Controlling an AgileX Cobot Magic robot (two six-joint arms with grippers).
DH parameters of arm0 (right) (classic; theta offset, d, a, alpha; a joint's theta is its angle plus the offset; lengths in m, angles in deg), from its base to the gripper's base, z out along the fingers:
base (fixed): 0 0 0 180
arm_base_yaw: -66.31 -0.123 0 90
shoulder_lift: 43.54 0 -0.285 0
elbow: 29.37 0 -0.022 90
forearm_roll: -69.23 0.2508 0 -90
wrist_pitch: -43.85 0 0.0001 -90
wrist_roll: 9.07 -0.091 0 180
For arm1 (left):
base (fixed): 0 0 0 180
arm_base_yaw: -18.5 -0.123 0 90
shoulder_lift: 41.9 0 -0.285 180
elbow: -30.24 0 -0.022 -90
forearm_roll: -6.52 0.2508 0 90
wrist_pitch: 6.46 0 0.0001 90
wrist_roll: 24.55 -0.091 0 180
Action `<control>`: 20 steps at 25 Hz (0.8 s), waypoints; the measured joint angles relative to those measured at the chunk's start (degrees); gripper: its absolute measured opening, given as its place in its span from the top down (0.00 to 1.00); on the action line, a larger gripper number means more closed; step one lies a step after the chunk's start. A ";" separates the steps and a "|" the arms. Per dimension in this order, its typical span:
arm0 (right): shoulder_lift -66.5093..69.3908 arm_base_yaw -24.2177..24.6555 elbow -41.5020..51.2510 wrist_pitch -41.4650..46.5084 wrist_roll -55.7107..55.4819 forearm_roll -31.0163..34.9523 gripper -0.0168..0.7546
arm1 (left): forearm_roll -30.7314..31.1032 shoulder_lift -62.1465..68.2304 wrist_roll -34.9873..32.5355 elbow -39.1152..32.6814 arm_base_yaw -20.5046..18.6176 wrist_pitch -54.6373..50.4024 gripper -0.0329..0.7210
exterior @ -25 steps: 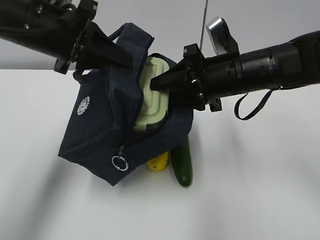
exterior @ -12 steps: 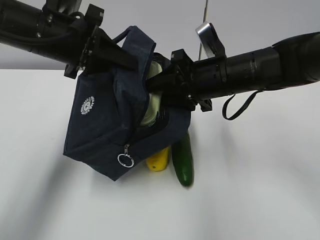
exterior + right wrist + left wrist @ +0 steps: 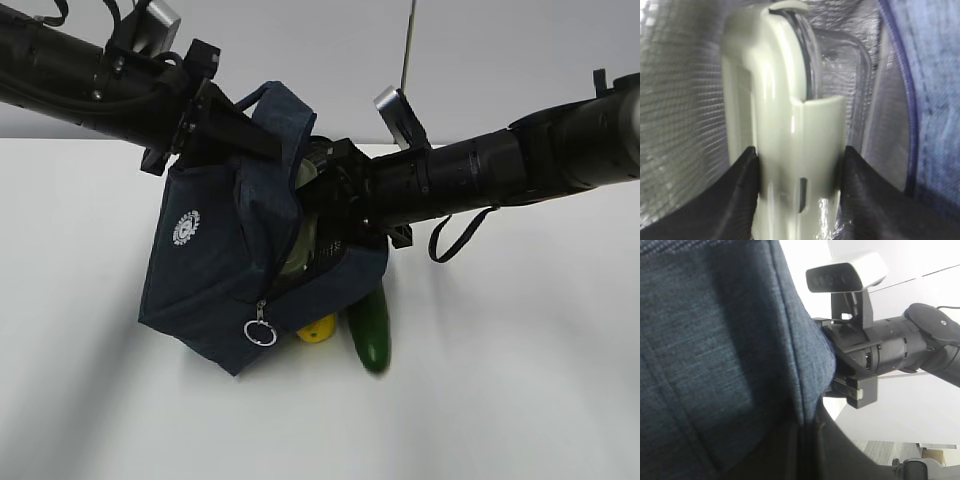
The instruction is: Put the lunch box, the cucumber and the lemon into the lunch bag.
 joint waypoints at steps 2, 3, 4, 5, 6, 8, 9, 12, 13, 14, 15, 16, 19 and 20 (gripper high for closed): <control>0.23 0.00 -0.12 -0.42 0.34 0.00 0.52 | -0.05 0.14 -0.13 0.00 0.00 0.00 0.97; 0.23 0.00 -0.23 -0.43 0.59 0.09 0.52 | -0.05 0.18 -0.24 0.00 0.00 0.11 0.97; 0.23 0.00 -0.35 -0.43 0.82 0.09 0.52 | -0.05 0.18 -0.24 0.00 0.00 0.11 0.97; 0.23 0.00 -0.56 -0.66 0.91 0.12 0.52 | -0.05 0.18 -0.24 0.00 0.00 0.19 0.97; 0.23 0.00 -0.65 -0.92 1.05 0.12 0.52 | -0.14 0.18 -0.24 0.00 0.00 0.19 0.97; 0.23 0.00 -0.95 -1.21 1.18 0.24 0.52 | -0.18 0.39 -0.24 0.00 0.00 0.19 0.97; 0.23 0.00 -1.10 -1.30 1.27 0.24 0.52 | -0.27 0.53 -0.36 0.00 0.00 0.19 0.97; 0.23 0.00 -1.13 -1.42 1.27 0.24 0.52 | -0.38 0.87 -0.99 0.00 0.00 0.23 0.97; 0.23 0.00 -1.13 -1.55 1.38 0.24 0.52 | -0.38 0.87 -1.13 0.00 0.00 0.33 0.97; 0.23 0.00 -1.13 -1.65 1.41 0.24 0.52 | -0.38 0.87 -1.25 0.00 0.00 0.33 0.97; 0.34 0.00 -1.13 -1.65 1.41 0.24 0.52 | -0.38 0.96 -1.34 0.00 0.00 0.46 0.97; 0.47 0.00 -1.35 -1.65 1.41 0.24 0.52 | -0.38 0.96 -1.47 0.00 0.00 0.45 0.97; 1.47 0.00 -2.14 -1.65 1.54 0.34 0.52 | -0.38 0.96 -1.47 0.00 0.00 0.56 0.97; 1.89 0.00 -2.54 -1.65 1.58 0.34 0.52 | -0.38 0.96 -1.47 0.00 0.00 0.56 0.97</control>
